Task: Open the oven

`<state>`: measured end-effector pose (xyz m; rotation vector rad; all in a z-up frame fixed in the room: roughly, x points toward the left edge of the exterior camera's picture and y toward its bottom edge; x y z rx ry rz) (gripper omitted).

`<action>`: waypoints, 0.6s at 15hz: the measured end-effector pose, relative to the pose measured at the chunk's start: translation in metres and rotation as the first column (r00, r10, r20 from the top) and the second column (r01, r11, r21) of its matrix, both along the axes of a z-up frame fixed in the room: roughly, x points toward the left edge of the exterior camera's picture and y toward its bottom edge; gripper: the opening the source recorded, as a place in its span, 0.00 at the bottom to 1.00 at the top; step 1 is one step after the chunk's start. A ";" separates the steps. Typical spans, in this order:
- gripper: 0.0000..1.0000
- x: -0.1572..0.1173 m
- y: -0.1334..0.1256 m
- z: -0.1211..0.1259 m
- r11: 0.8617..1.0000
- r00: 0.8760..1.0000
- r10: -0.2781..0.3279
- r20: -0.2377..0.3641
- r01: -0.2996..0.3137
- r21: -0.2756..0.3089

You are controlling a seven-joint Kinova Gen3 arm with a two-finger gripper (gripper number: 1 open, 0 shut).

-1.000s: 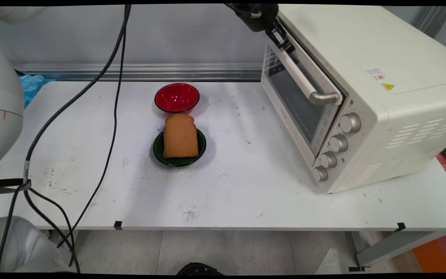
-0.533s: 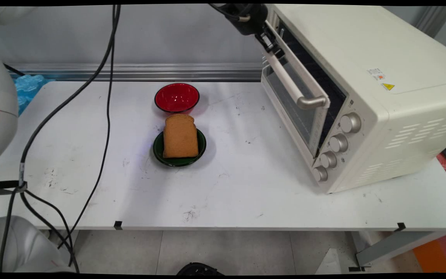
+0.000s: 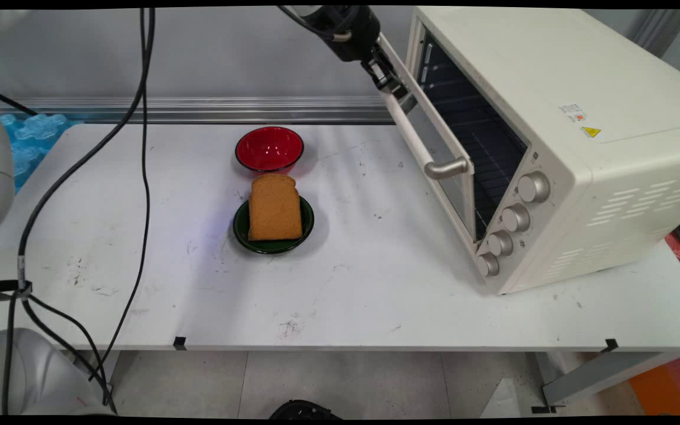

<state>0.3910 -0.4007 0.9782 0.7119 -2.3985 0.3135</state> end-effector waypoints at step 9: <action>0.00 0.025 0.009 -0.015 1.000 1.000 0.010 0.023 -0.010 0.002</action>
